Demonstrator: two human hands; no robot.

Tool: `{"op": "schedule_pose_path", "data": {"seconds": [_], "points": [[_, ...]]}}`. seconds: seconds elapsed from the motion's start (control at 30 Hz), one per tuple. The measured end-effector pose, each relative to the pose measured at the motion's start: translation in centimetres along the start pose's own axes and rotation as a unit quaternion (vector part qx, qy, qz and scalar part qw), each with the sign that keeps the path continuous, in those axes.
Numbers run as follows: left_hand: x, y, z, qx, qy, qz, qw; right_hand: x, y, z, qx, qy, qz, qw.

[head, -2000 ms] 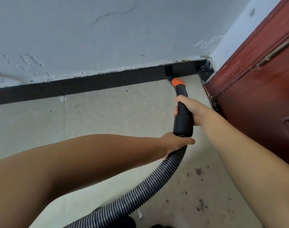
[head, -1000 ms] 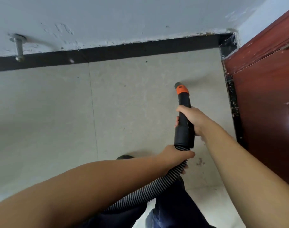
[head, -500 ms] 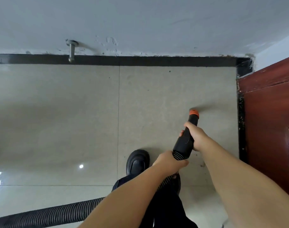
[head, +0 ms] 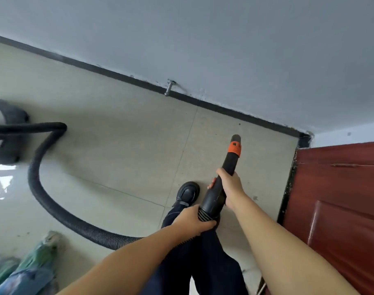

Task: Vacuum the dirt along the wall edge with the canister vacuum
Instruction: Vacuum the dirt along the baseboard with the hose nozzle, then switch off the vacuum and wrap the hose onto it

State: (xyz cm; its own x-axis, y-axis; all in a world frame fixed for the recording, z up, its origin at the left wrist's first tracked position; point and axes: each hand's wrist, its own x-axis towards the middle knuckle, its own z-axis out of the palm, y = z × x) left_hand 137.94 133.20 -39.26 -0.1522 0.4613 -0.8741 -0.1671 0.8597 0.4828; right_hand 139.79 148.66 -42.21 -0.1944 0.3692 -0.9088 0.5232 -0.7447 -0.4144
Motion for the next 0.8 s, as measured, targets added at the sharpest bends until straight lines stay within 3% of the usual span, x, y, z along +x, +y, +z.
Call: {"op": "schedule_pose_path", "data": {"seconds": [0.17, 0.33, 0.53, 0.8], "points": [[-10.1, 5.1, -4.9, -0.087, 0.142, 0.071, 0.983, -13.8, -10.2, 7.5, -0.121, -0.089, -0.150, 0.977], [-20.4, 7.0, -11.5, -0.236, 0.255, 0.153, 0.925, -27.6, -15.5, 18.2, -0.232, -0.260, -0.277, 0.896], [-31.9, 1.6, -18.9, -0.352, 0.351, 0.216, 0.840, -40.6, -11.8, 31.8, -0.348, -0.429, -0.328, 0.766], [-43.8, -10.5, -28.1, -0.399, 0.463, 0.233, 0.757, -51.5, -2.6, 48.4, -0.406, -0.532, -0.317, 0.672]]}}
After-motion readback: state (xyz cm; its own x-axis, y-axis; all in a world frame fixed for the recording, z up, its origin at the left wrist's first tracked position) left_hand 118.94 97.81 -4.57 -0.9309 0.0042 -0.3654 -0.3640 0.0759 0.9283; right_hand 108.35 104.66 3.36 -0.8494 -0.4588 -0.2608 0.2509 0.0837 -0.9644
